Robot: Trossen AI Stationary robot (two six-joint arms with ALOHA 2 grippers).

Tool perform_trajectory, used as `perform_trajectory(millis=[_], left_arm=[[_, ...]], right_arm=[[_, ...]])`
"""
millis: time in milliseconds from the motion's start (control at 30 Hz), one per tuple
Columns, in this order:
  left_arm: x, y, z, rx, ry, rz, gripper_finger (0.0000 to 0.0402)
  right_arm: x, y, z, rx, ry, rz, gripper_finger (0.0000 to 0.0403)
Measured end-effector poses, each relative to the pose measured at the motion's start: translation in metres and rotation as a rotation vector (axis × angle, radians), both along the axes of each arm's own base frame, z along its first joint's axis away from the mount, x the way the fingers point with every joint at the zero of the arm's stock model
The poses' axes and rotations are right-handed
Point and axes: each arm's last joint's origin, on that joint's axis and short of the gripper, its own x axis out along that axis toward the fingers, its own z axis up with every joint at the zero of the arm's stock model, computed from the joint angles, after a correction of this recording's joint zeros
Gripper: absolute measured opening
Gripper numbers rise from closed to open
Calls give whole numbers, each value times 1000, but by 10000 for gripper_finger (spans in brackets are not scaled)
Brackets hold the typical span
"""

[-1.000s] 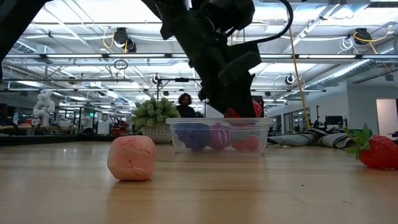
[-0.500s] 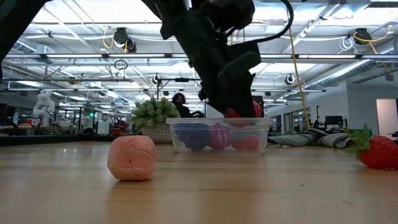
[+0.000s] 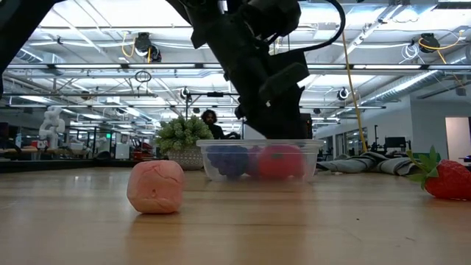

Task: Pick and placing Produce into tupperware
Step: Put the strawberry into the transparent container

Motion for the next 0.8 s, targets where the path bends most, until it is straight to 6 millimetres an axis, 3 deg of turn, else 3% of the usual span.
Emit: perform_trajectory(millis=[167,367,567,667,800], left_arm=[[0,2,26,25,-36,-32,308],[-18,0,93,89,-75,-117,308],[-74,-6,146,94,26,-74,308],[-102,-13,156,92,91,23,308],[-133,-29,150,92,141,137,308]], right_arm=[[0,0,0,0,3,1,173],[0,0,-3,16,21,1,173],[-1,1,-10,87,69,-7,173],[-2,1,-14,124,101,-13,173],[-4,2,-20,199,134,-5,173]])
